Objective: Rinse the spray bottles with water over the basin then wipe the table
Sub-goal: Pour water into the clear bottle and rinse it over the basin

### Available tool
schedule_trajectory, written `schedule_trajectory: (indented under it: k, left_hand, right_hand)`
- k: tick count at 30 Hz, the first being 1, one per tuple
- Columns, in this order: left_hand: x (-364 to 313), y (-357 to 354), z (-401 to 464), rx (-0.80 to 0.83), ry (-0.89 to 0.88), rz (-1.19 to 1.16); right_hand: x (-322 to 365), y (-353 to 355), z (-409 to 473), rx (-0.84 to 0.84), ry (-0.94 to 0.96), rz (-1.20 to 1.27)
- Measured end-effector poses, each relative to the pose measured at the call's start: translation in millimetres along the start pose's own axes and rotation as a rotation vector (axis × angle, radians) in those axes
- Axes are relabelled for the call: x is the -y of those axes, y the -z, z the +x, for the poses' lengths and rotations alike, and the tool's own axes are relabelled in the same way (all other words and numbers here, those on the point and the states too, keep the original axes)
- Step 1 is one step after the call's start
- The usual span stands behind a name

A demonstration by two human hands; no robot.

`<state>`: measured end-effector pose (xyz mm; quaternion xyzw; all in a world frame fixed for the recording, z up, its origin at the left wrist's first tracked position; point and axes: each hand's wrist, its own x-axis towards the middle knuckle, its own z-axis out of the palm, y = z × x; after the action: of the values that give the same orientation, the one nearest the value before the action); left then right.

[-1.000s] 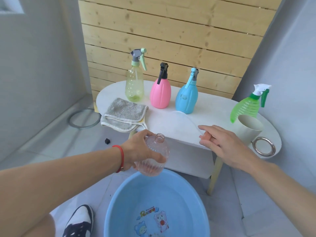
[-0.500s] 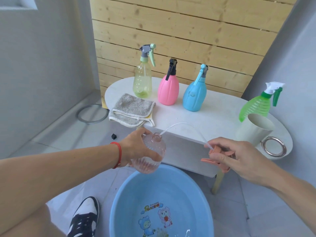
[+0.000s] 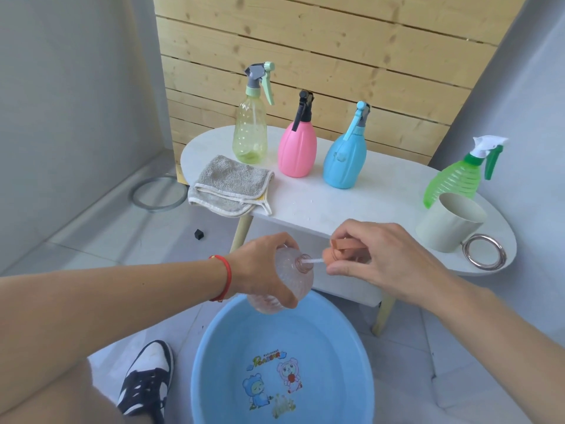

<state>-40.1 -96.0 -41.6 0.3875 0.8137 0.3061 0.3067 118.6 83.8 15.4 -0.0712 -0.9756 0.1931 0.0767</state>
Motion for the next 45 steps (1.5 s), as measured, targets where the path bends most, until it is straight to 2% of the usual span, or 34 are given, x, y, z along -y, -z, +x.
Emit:
schedule_trajectory:
  k: [7,13,17,22,23,26,28,30,33,38,41,45]
  left_hand:
    - [-8.4,-6.1,1.7,0.038,0.023,-0.03]
    - [-10.5,-3.9,2.4,0.056,0.004,0.064]
    - [-10.4,-4.3,2.6,0.034,0.017,0.045]
    - [-9.8,-4.8,3.6,0.002,0.007,0.058]
    - [-9.3,-5.8,3.6,-0.003,0.019,0.052]
    - [-9.1,-6.5,4.7,-0.012,0.054,0.04]
    - [-9.4,-5.0,4.8,-0.015,0.041,0.067]
    - [-9.2,-2.8,4.3,-0.021,0.019,0.094]
    - [-8.4,-3.1,3.1,-0.021,-0.014,0.148]
    - [-13.5,-7.3,2.5,-0.004,-0.005,0.124]
    - [-14.2,-6.7,3.1,-0.026,-0.036,0.143]
    - [-14.0,-4.5,4.2,-0.027,-0.013,0.118]
  right_hand:
    - [3.7,-14.7,16.9,0.111,0.149,-0.066]
    - [-0.4,-9.7,26.2,0.247,0.131,-0.107]
    - [6.3,-10.6,26.7,0.246,0.066,-0.106]
    - [20.5,-19.5,31.4,0.133,-0.2,-0.26]
    - [23.9,-20.5,32.6,0.136,-0.227,-0.248]
    - [29.8,-16.2,30.3,0.255,-0.285,-0.004]
    - [31.2,-11.8,29.1,0.329,-0.244,0.009]
    - [29.8,-15.6,26.5,0.296,-0.207,-0.07]
    - [36.9,-22.1,28.3,0.228,-0.286,-0.115]
    - [42.7,-13.4,28.9,0.351,-0.333,-0.007]
    - [41.9,-17.3,25.4,0.253,-0.398,-0.043]
    - [42.1,-13.6,24.1,0.311,-0.417,0.044]
